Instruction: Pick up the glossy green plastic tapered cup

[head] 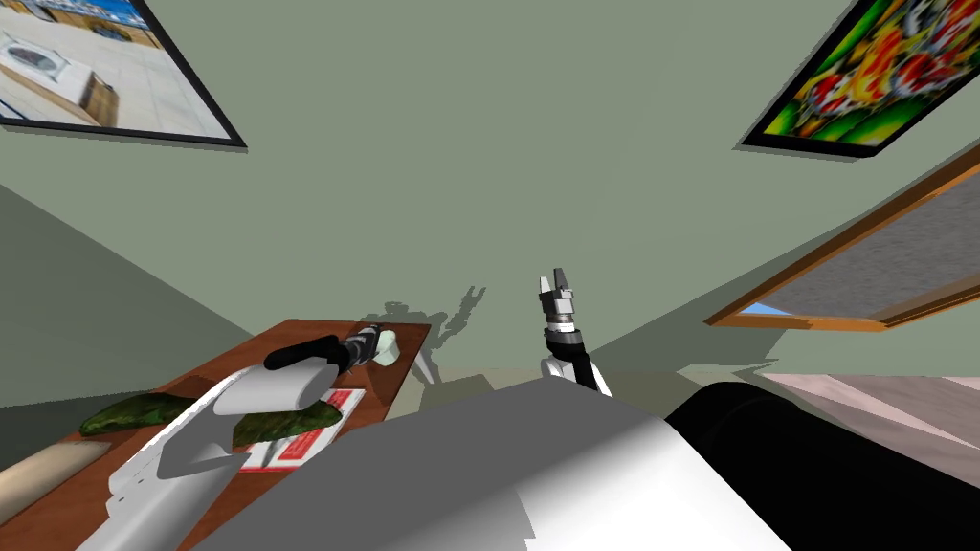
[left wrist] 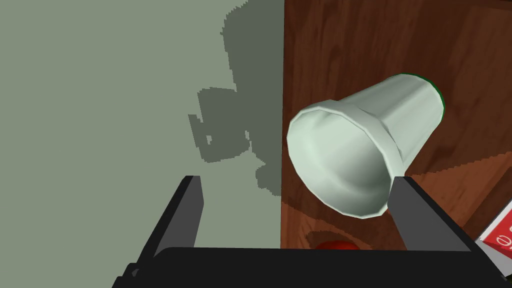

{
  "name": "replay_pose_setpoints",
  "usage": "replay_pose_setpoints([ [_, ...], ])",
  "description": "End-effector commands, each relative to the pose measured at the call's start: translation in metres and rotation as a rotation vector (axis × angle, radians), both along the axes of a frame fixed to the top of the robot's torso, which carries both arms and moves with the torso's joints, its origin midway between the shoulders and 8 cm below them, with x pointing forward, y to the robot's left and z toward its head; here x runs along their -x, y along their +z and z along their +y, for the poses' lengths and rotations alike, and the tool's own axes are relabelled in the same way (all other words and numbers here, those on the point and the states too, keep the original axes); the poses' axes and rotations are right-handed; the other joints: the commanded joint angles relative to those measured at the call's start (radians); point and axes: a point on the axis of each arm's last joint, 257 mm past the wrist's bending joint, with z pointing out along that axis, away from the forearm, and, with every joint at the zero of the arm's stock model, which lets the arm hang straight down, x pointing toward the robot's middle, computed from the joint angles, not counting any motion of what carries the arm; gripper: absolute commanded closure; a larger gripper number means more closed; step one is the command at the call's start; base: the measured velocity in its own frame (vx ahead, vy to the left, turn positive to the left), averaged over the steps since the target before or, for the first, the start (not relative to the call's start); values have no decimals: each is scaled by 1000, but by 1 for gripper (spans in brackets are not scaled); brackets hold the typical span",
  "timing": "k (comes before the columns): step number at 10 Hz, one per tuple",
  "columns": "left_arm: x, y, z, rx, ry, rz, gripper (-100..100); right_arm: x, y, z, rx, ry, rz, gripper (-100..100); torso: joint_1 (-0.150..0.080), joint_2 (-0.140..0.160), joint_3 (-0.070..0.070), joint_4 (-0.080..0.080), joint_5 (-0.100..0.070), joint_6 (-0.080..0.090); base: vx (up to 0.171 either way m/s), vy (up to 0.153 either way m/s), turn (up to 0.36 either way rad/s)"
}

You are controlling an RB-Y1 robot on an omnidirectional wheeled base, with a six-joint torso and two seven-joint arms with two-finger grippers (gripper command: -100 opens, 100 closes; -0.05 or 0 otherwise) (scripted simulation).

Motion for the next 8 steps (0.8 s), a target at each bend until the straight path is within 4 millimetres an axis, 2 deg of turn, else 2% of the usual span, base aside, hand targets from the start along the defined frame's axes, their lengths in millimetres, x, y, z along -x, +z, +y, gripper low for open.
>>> replay_pose_setpoints([
  [1,12,-12,13,-17,23,60,-100,0,0,0,0,0,0,0,0,0,0,0,0,0,79,22,-34],
  [2,14,-14,13,-18,25,69,-100,0,0,0,0,0,0,0,0,-1,-1,0,0,0,59,21,-11],
  [8,67,-62,53,-54,109,290,-100,0,0,0,0,0,0,0,0,-4,-2,-1,0,0,95,13,-14],
])
